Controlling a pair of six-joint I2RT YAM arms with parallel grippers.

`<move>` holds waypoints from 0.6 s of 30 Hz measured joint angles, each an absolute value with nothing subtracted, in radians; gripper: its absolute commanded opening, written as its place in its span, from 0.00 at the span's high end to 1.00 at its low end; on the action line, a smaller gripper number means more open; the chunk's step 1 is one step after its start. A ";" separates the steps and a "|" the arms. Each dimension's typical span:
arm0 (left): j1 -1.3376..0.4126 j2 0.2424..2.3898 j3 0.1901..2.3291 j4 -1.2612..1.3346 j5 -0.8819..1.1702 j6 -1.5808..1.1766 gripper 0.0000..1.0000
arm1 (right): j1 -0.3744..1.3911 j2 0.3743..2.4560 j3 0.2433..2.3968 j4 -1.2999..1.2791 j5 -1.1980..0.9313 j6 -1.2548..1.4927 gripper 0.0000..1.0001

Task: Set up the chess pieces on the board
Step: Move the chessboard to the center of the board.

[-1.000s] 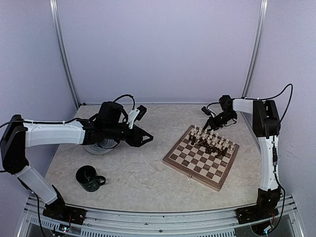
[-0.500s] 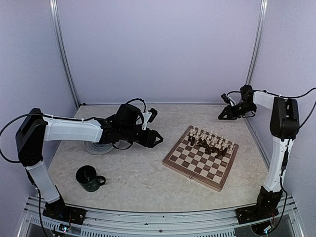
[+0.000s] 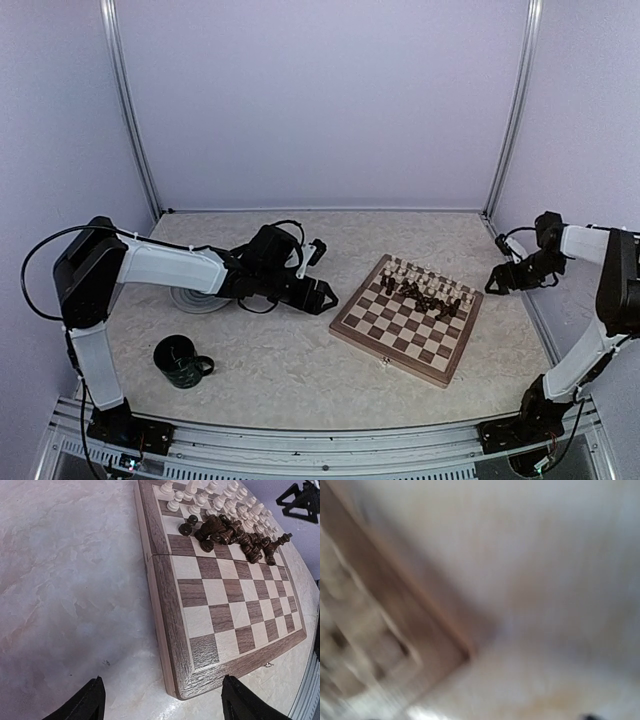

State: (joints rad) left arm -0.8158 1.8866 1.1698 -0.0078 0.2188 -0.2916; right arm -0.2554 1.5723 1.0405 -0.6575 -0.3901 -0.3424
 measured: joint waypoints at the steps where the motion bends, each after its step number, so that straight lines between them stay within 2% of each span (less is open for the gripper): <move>1: -0.815 1.888 1.170 -0.003 0.224 -0.295 0.18 | -0.259 1.572 1.006 -0.657 -0.372 -0.365 0.01; 4: -0.815 1.898 1.170 0.009 0.244 -0.308 0.18 | -0.262 1.570 0.928 -0.637 -0.329 -0.422 0.07; 9: -0.815 1.930 1.170 0.023 0.278 -0.334 0.21 | -0.262 1.571 0.897 -0.595 -0.306 -0.493 0.39; 16: -0.819 1.975 1.172 0.026 0.285 -0.365 0.22 | -0.263 1.631 0.894 -0.544 -0.338 -0.535 0.69; 18: -0.822 1.987 1.180 0.026 0.285 -0.368 0.22 | -0.263 1.651 0.893 -0.541 -0.352 -0.537 0.73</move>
